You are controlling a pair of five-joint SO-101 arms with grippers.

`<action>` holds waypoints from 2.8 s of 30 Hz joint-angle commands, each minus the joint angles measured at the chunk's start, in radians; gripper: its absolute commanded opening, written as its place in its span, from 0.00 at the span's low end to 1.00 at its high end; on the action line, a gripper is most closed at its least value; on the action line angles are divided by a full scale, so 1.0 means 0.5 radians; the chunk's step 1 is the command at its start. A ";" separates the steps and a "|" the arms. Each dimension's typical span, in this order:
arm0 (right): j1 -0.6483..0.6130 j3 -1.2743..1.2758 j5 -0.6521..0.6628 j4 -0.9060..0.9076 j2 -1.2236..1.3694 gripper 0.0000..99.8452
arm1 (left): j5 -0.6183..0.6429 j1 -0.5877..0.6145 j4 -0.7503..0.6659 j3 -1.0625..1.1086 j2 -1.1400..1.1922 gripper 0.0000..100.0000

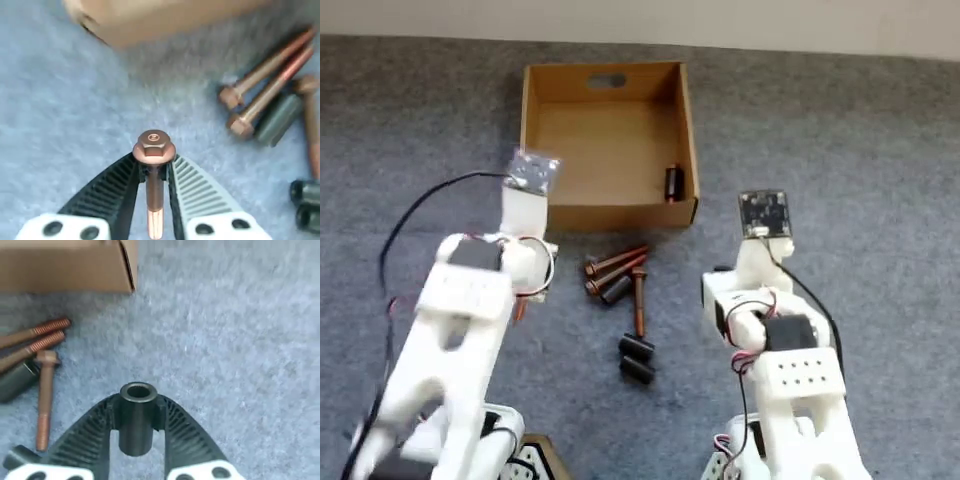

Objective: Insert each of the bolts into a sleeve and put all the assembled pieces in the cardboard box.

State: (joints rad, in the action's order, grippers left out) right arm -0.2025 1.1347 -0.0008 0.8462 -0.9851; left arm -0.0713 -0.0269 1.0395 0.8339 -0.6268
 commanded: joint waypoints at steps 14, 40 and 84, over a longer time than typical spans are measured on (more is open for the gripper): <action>-0.465 0.235 -0.021 -1.036 -0.861 0.01 | 0.559 -0.038 -0.770 -0.195 -1.011 0.01; -0.477 0.689 -0.025 -1.582 -0.876 0.01 | 0.555 -1.073 -1.421 -0.189 -0.842 0.01; -0.474 0.701 -0.025 -1.576 -0.876 0.01 | 0.549 -0.987 -1.427 -0.198 -0.413 0.01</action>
State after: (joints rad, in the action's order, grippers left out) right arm -0.4373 1.4922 -0.0038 0.0806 -1.4070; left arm 0.2079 -0.5301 0.3475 0.7833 -0.8661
